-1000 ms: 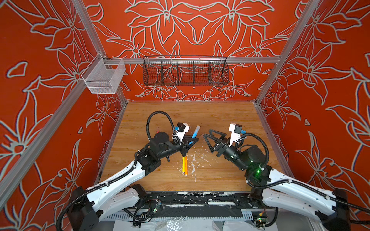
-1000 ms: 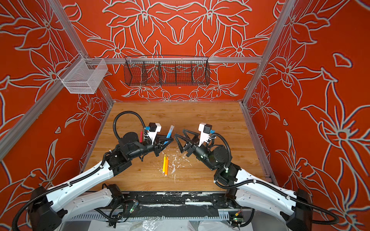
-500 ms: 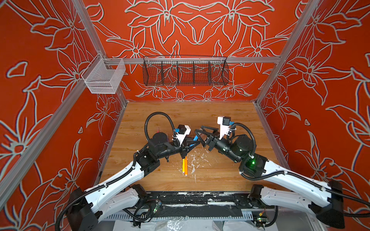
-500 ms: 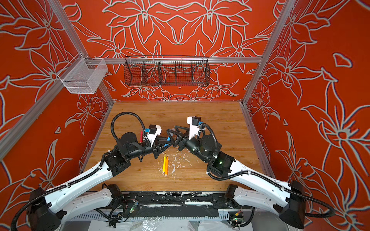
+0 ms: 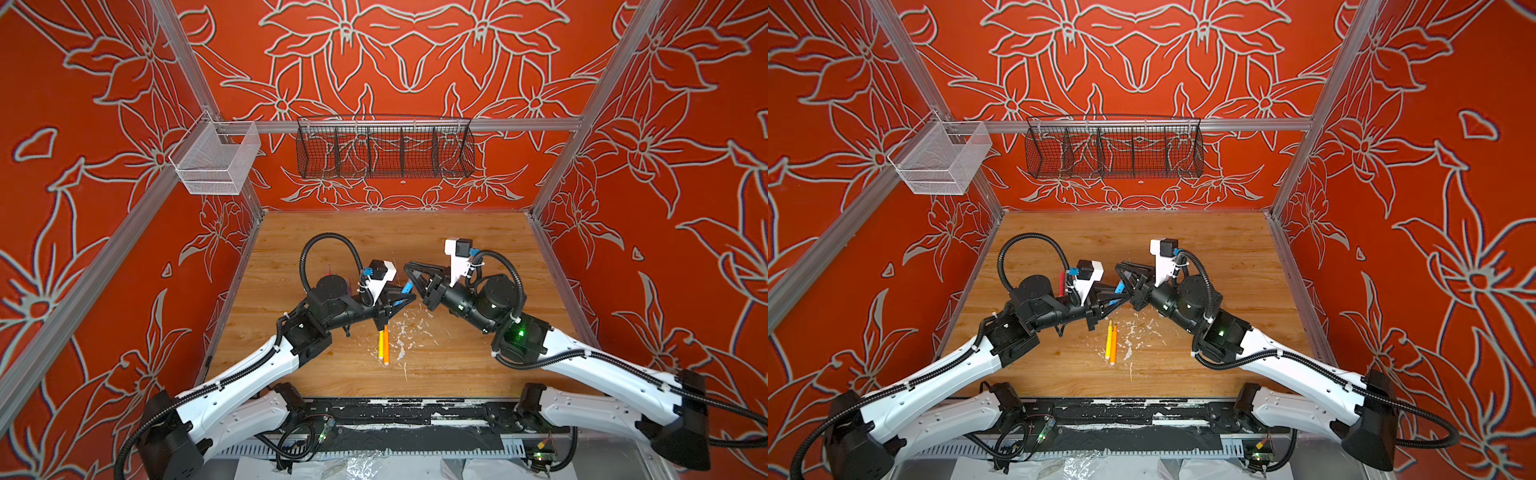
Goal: Insert the pens into the pen caps
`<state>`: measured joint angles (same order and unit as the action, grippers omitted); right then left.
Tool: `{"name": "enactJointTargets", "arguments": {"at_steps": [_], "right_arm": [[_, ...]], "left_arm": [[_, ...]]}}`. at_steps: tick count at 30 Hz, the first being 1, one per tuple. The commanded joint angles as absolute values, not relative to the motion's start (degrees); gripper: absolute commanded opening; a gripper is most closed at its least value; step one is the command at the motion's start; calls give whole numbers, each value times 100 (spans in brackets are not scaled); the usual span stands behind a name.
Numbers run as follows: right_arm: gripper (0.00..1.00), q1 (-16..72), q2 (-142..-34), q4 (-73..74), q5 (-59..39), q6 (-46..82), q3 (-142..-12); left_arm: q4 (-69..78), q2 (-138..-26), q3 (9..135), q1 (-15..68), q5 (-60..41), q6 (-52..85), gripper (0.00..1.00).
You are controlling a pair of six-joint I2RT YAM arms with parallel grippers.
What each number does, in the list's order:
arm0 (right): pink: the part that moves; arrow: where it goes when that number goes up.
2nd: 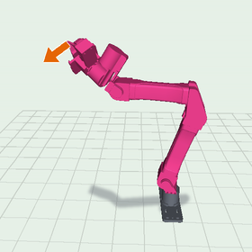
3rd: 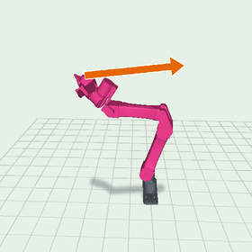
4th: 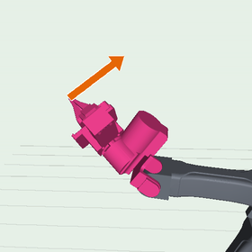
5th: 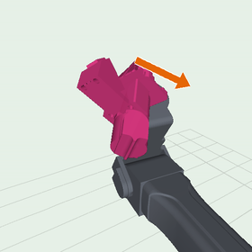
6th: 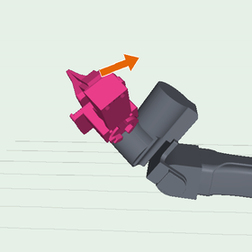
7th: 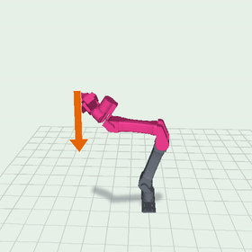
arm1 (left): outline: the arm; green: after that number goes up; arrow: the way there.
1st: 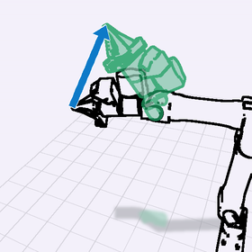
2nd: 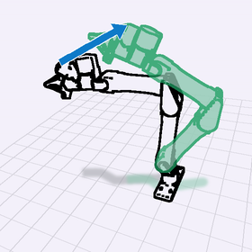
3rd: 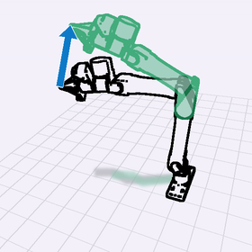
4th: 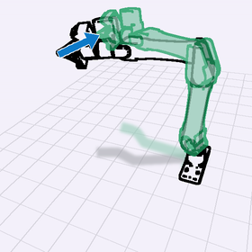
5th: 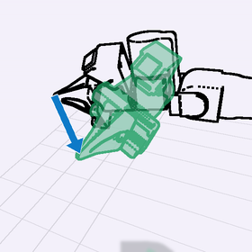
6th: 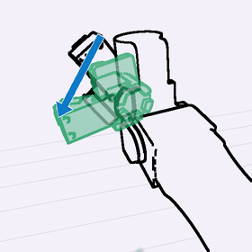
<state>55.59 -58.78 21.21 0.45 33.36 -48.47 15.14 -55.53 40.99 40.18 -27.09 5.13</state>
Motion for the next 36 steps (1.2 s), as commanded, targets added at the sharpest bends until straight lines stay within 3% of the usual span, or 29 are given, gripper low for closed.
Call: {"name": "enactJointTargets", "arguments": {"at_steps": [1, 11, 23, 36], "right_arm": [[0, 5599, -5847, 2205, -158, 3434, -4905], [0, 5607, -6071, 2298, -488, 3713, -4742], [0, 5763, -5940, 2022, -231, 3750, -4382], [0, 6092, -6059, 1762, -245, 3884, -4146]], "left_arm": [[1687, -5493, 4087, 4017, -2674, 496, 0], [1689, -5519, 4412, 4017, -2041, 594, 0], [1311, -6263, 5893, 3952, -889, 53, 0], [1258, -6708, 7061, 3543, -1034, -134, 0]]}}
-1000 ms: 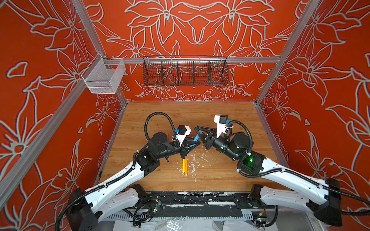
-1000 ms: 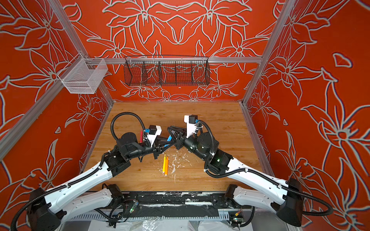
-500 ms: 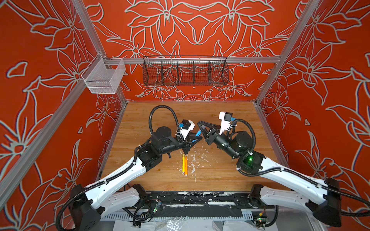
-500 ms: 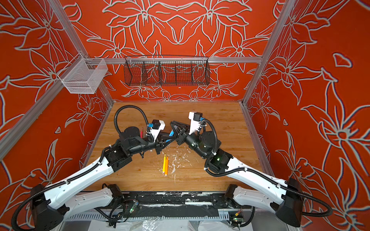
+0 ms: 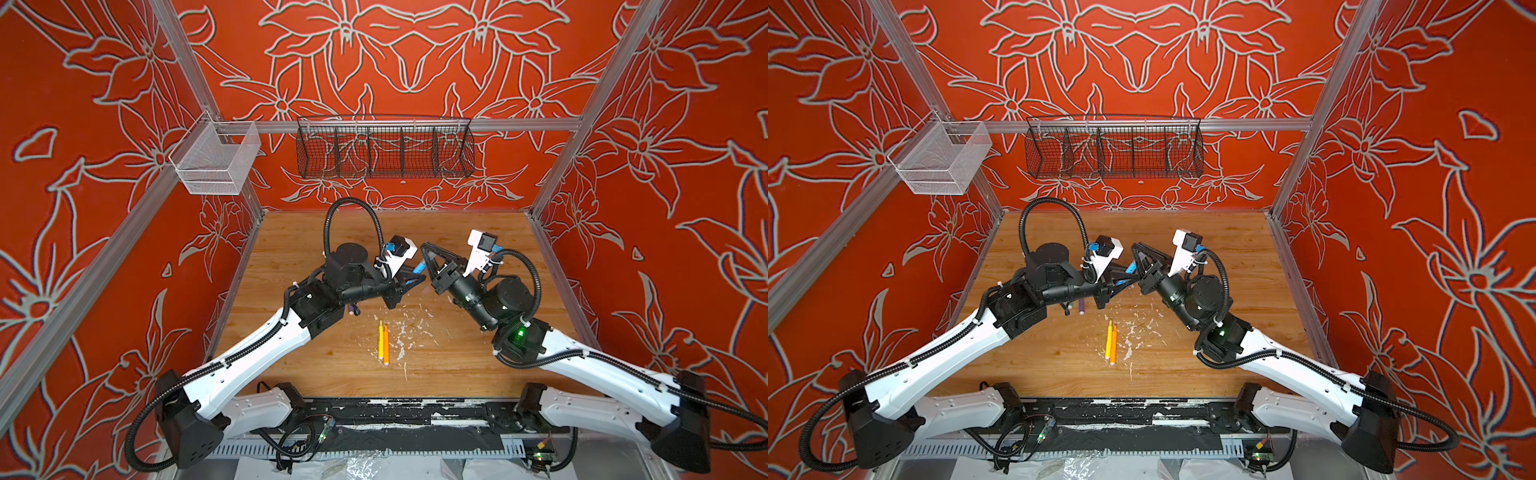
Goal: Insert the pens into the pen caps
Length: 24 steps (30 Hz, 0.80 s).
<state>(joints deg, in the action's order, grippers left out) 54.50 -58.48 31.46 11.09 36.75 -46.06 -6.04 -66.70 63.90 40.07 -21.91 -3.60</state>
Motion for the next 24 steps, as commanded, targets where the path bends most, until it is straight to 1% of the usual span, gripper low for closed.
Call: {"name": "enactJointTargets", "arguments": {"at_steps": [1, 6, 10, 14, 17, 18, 21, 23, 24], "right_arm": [[0, 6135, -6071, 1750, -253, 3900, -4134], [0, 6486, -6039, 1690, -202, 3977, -4048], [0, 6852, -6028, 1646, 151, 3878, -4012], [0, 6911, -6178, 1715, 176, 3936, -4057], [0, 6913, -6061, 1276, 539, 3813, -4312], [1, 6912, -5963, 1118, 723, 3773, -4373], [31, 6915, -5681, 673, 1187, 3600, -4614], [48, 6914, -5505, 469, 1411, 3508, -4747], [54, 6911, -5402, 400, 1502, 3489, -4799]], "left_arm": [[1293, -6707, 7073, 3525, -1039, -156, 0], [1292, -6732, 7251, 3422, -1026, -245, 0], [1329, -6774, 7408, 3322, -888, -257, 0], [1381, -6799, 7479, 3193, -847, -177, 0], [1377, -6667, 7202, 3173, -835, -103, 0], [1402, -6567, 6981, 3173, -901, -75, 0], [1337, -6178, 6126, 3174, -1016, 56, 0], [1229, -5875, 5560, 3176, -995, 307, 0], [1176, -5712, 5241, 3173, -993, 528, 0]]}}
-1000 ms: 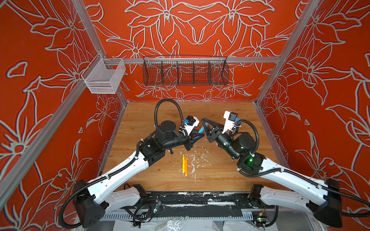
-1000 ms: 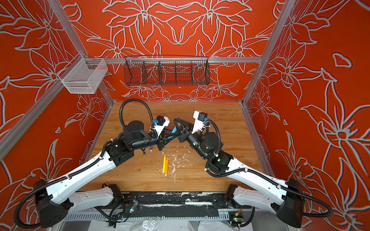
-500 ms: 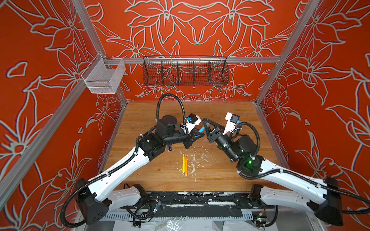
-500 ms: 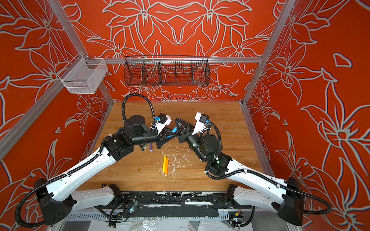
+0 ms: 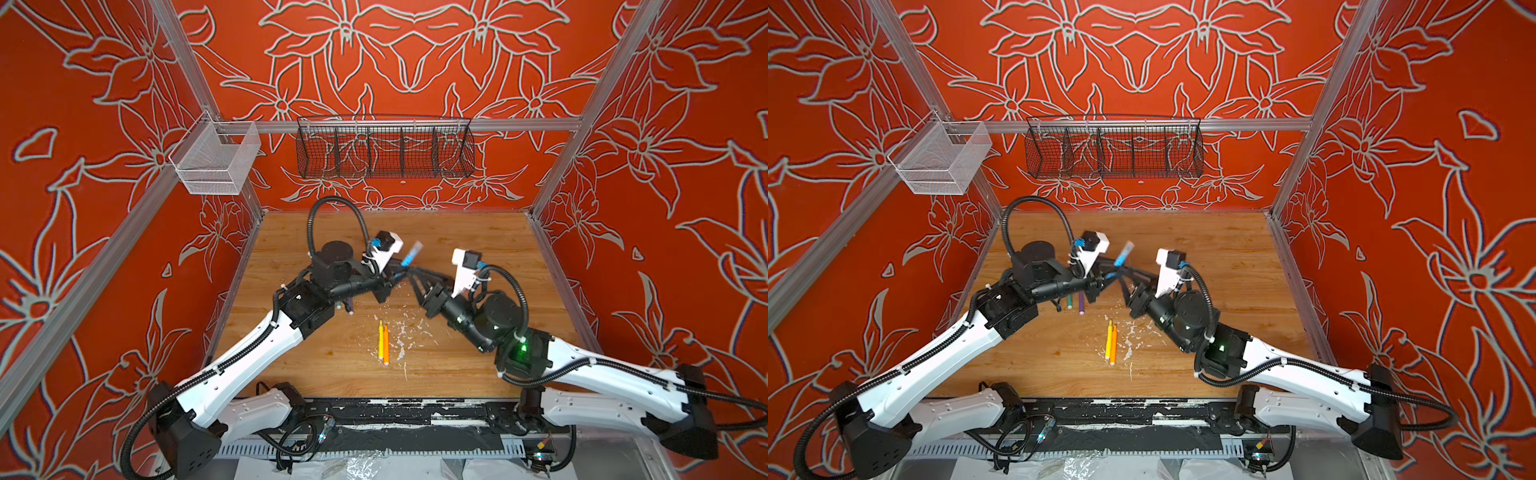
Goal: Insert the pens into the pen caps
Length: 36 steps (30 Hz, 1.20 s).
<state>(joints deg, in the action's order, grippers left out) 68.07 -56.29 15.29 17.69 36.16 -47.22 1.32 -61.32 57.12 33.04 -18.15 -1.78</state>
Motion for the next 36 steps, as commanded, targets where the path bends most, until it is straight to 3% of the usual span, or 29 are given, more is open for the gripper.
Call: {"name": "enactJointTargets", "arguments": {"at_steps": [1, 5, 13, 21, 32, 36], "right_arm": [[58, 6910, -5328, 364, 1575, 3464, -4836], [65, 6912, -5054, 542, 1626, 3275, -4868], [65, 6909, -5139, 792, 1712, 3029, -4772], [63, 6915, -5246, 949, 2122, 2885, -4525], [61, 6909, -5466, 759, 1935, 3024, -4719], [67, 6879, -5378, 788, 2188, 2908, -4596]], "left_arm": [[1110, -5491, 5011, 3173, -1002, 745, 0], [602, -4905, 4301, 3175, -1068, 1457, 0], [356, -3983, 2767, 3173, 458, 2420, 0], [475, -4566, 2525, 3174, 669, 2813, 0], [178, -5096, 2540, 3179, 818, 3056, 0], [108, -5204, 2573, 3173, 876, 3033, 0]]}}
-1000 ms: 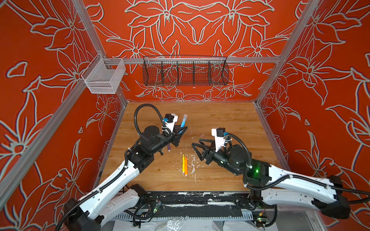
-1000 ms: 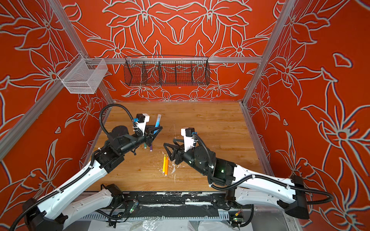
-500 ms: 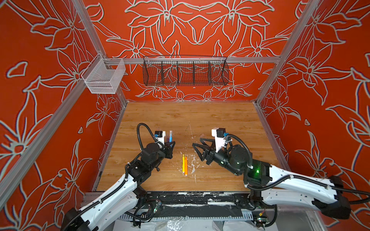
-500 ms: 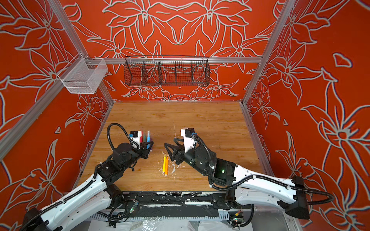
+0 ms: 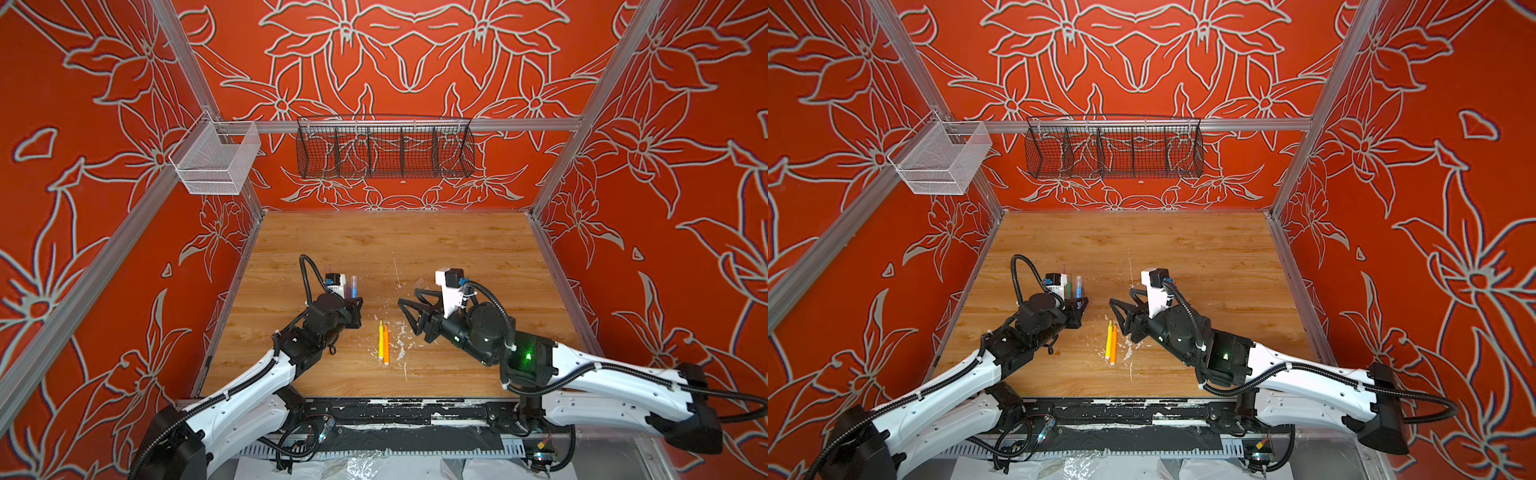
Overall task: Insert the pens into the pen caps
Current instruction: 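Lower the capped blue marker beside the purple marker and open the left gripper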
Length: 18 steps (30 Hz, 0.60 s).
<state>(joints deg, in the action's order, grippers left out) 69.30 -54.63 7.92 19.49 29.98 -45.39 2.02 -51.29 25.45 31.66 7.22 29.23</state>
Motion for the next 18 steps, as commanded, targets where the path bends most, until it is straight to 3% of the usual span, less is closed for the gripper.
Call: {"name": "enactJointTargets", "arguments": {"at_steps": [1, 8, 18], "right_arm": [[67, 6862, -5318, 710, 2201, 2812, -4602], [71, 6528, -4465, 532, 3008, 2508, -3871], [69, 4618, -4430, -899, 3234, 2867, -3592]], "left_arm": [[97, -5260, 2595, 3173, 912, 3028, 0], [-223, -6231, 3103, 3173, 978, 2934, 0], [-590, -8281, 4231, 3173, 1450, 2867, 0]]}}
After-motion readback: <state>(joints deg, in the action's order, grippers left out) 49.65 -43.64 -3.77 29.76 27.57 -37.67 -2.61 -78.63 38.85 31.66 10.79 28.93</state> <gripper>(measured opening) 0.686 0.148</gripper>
